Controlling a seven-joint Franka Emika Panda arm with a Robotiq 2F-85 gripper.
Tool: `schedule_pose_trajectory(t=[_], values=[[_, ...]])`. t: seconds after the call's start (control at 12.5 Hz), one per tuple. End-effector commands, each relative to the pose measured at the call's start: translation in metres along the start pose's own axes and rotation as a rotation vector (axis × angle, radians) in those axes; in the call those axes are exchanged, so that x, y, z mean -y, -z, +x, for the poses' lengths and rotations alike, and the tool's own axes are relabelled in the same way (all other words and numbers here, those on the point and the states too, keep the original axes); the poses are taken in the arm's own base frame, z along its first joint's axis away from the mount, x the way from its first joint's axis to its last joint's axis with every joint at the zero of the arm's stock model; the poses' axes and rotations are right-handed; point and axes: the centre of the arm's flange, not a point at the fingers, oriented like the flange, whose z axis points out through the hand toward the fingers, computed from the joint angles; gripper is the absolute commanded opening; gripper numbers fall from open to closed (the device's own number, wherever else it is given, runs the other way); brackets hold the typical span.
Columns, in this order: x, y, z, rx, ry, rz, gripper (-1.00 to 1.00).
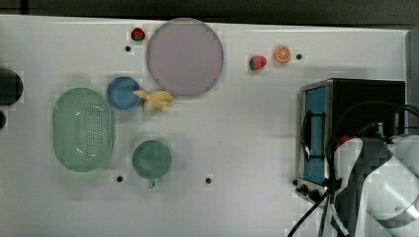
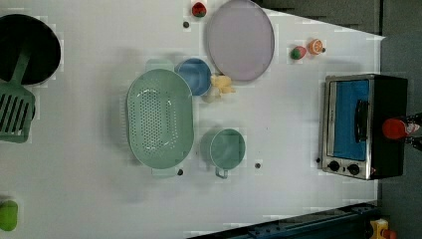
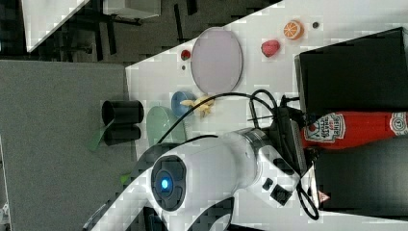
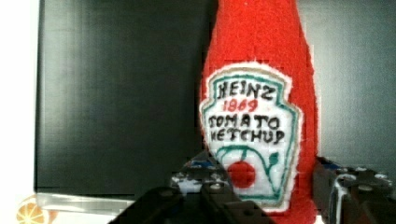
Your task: Pick Ketchup from oven and place it on table.
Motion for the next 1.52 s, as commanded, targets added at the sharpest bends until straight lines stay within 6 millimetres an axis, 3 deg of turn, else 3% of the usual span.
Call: schedule_pose_trajectory(t=[0.08,0.48,0.56,0.64,0.72,1.12,1.28,1.52], values=[[0.037,0.057,-0.015,-0.027,0.091,0.072,0.01],[0.060,0.137,-0.101,0.109,0.193,0.052,0.01],[0.068,0.157,-0.137,0.118,0.235,0.070,0.01],[0.072,0.161,-0.158,0.126,0.260,0.067,0.01],[0.078,0.158,-0.204,0.144,0.308,0.043,0.01],[0.070,0.111,-0.291,0.174,0.237,-0.079,0.01],[0.063,0.065,-0.320,0.140,0.219,-0.114,0.01],[0.053,-0.013,-0.333,0.123,0.211,-0.150,0.01]])
